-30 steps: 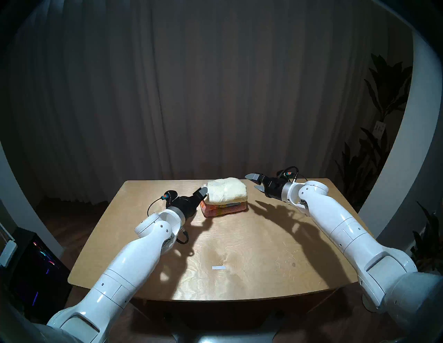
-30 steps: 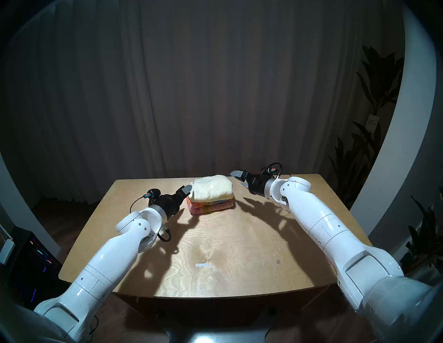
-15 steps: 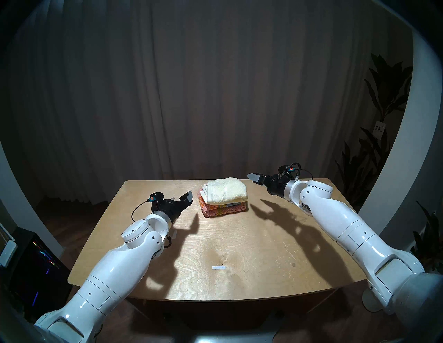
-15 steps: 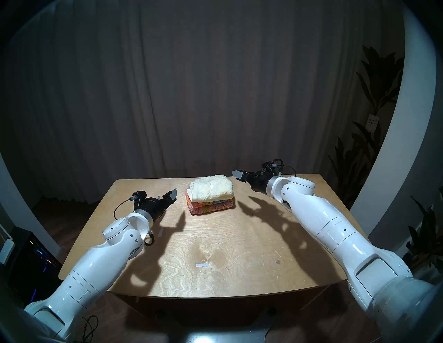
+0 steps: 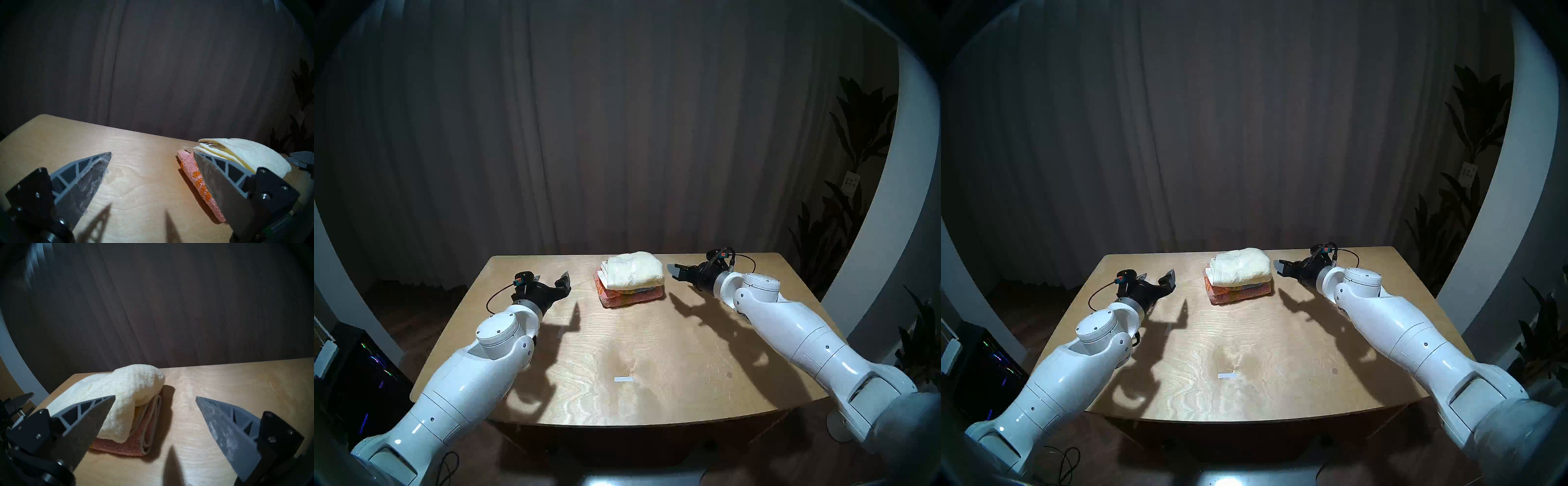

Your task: Fold each towel twice and stack them on table

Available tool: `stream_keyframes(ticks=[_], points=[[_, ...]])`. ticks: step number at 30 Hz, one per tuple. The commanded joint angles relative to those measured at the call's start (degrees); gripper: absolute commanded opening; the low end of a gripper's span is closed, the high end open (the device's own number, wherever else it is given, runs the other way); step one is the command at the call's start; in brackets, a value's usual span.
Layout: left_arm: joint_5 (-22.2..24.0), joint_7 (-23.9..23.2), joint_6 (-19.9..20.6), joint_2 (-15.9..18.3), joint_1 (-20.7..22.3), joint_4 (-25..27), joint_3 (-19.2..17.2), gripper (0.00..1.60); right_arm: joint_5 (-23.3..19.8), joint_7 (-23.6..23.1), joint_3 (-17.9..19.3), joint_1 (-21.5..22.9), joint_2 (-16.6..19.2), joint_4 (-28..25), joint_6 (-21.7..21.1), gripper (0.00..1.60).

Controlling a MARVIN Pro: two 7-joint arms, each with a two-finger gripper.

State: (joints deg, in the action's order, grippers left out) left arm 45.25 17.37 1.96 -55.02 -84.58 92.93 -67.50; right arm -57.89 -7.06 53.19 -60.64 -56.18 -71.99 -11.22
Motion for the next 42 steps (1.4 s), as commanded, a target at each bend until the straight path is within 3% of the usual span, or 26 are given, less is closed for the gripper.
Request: stream_keyframes(ticks=[1,11,20,23,25,27,28,31,36,42], points=[[-5.9,2.1,-1.5,2.8,1.4,1.3,0.0,1.60,4.2,2.8,1.2,1.3,1.2,-2.0,6.0,1.60],[-17.2,6.9,-2.7,4.5,2.4,0.6,2.3,1.60,10.8,9.1,1.7,-0.4,1.5,-2.8,14.8,1.60],[-28.2,13.4,-5.7,4.1,3.9,-1.0,4.9,1.60,14.7,18.3,3.6,-3.6,-0.7,-3.0,22.4,1.60],[-29.7,15.1,-7.2,2.7,4.8,-2.4,5.1,1.60,17.5,21.7,3.6,-4.3,-2.2,-1.9,25.1,1.60],[-29.0,13.8,-9.2,2.7,5.2,-3.3,5.0,1.60,19.2,23.0,3.5,-4.3,-3.1,-0.8,27.1,1.60],[-27.4,11.7,-10.9,2.9,5.4,-4.0,4.6,1.60,18.7,20.1,2.9,-3.4,-2.6,0.9,28.5,1.60],[-25.2,9.9,-11.9,3.0,5.3,-4.0,4.1,1.60,16.0,15.5,2.8,-2.6,-1.2,1.5,26.8,1.60],[-22.6,8.0,-12.2,2.9,5.4,-4.4,3.6,1.60,13.4,14.9,3.3,-1.3,-0.1,2.4,25.1,1.60],[-19.3,3.9,-13.6,3.0,5.7,-5.8,3.1,1.60,10.4,9.9,5.6,1.1,0.2,5.4,23.2,1.60],[-19.3,0.1,-14.7,3.5,6.7,-8.2,3.9,1.60,7.9,3.9,5.6,3.4,0.3,8.4,21.0,1.60]])
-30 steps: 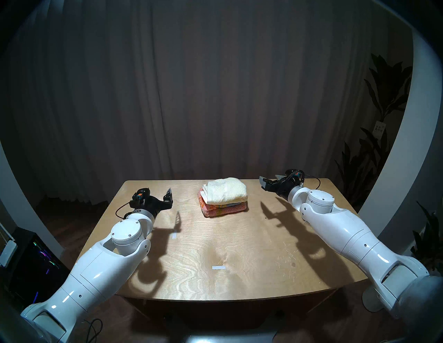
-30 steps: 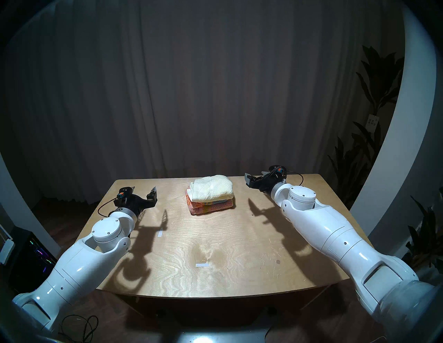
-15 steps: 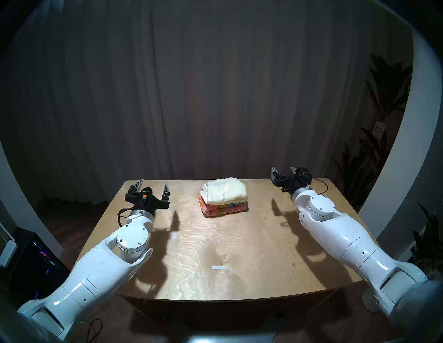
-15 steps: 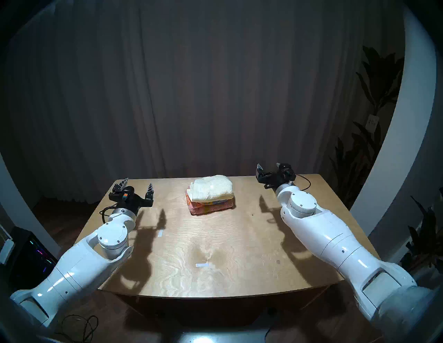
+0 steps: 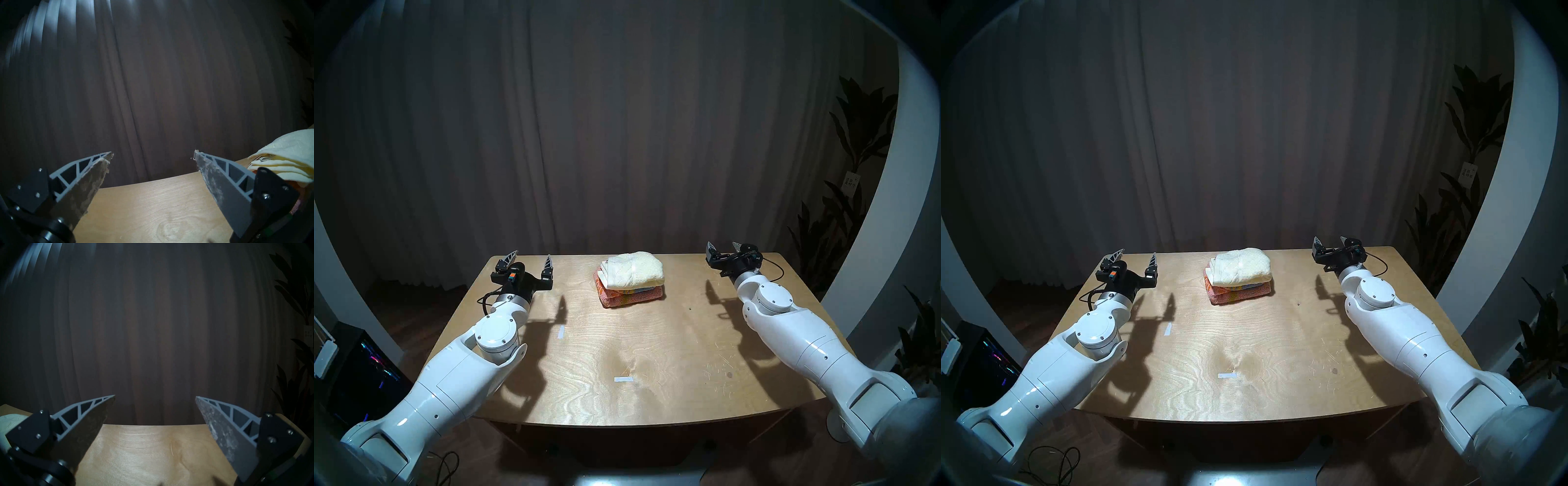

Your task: Fold each towel twice and stack them on table

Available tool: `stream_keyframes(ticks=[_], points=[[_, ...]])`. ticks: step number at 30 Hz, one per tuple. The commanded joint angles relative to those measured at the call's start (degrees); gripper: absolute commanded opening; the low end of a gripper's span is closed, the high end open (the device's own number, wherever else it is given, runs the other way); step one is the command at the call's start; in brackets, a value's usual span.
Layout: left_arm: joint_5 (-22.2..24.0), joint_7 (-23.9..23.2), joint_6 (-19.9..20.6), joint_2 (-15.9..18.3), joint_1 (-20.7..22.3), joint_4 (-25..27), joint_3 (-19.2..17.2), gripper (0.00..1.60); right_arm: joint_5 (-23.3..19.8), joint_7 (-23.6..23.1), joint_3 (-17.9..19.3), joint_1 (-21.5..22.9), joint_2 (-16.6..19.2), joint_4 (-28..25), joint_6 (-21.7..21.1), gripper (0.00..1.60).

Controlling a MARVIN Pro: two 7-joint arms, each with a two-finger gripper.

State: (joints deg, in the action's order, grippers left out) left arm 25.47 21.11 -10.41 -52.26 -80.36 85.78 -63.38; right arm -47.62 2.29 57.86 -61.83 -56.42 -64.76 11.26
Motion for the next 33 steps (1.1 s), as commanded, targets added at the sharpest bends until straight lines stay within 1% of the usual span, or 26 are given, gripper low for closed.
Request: stream_keyframes(ticks=[1,5,7,8,11,12,13,22,33], points=[[0.5,-4.2,-2.6,0.7,2.7,-1.5,-0.2,1.60,-2.9,-6.8,0.8,4.9,0.6,1.7,-1.9,1.60],[1.0,-7.1,-4.8,0.9,3.5,-3.5,-0.3,1.60,-3.1,-10.8,0.3,5.6,0.1,4.1,-2.2,1.60],[0.6,-7.2,-4.9,0.8,3.9,-4.3,-0.3,1.60,-3.3,-12.0,0.2,5.8,-0.2,4.6,-2.3,1.60],[0.1,-6.5,-4.5,0.6,4.3,-4.6,-0.3,1.60,-3.3,-12.1,0.3,5.8,-0.3,4.8,-2.3,1.60],[1.3,-5.8,-4.4,-0.6,4.7,-5.3,-1.0,1.60,-3.0,-11.1,0.5,5.4,-1.0,5.0,-1.6,1.60],[1.3,-5.8,-4.5,-0.7,4.7,-5.4,-1.0,1.60,-2.2,-9.9,0.6,5.1,-1.5,5.2,0.2,1.60],[1.2,-5.9,-4.6,-0.7,4.8,-5.5,-1.0,1.60,-2.1,-8.9,0.7,4.7,-1.8,5.2,0.6,1.60],[0.9,-6.0,-5.1,-1.1,4.9,-6.0,-1.2,1.60,-1.5,-8.4,0.7,4.8,-2.2,5.6,1.8,1.60],[0.7,-6.0,-5.2,-1.2,4.9,-6.1,-1.4,1.60,-1.0,-8.2,0.9,4.7,-2.4,5.7,2.1,1.60]])
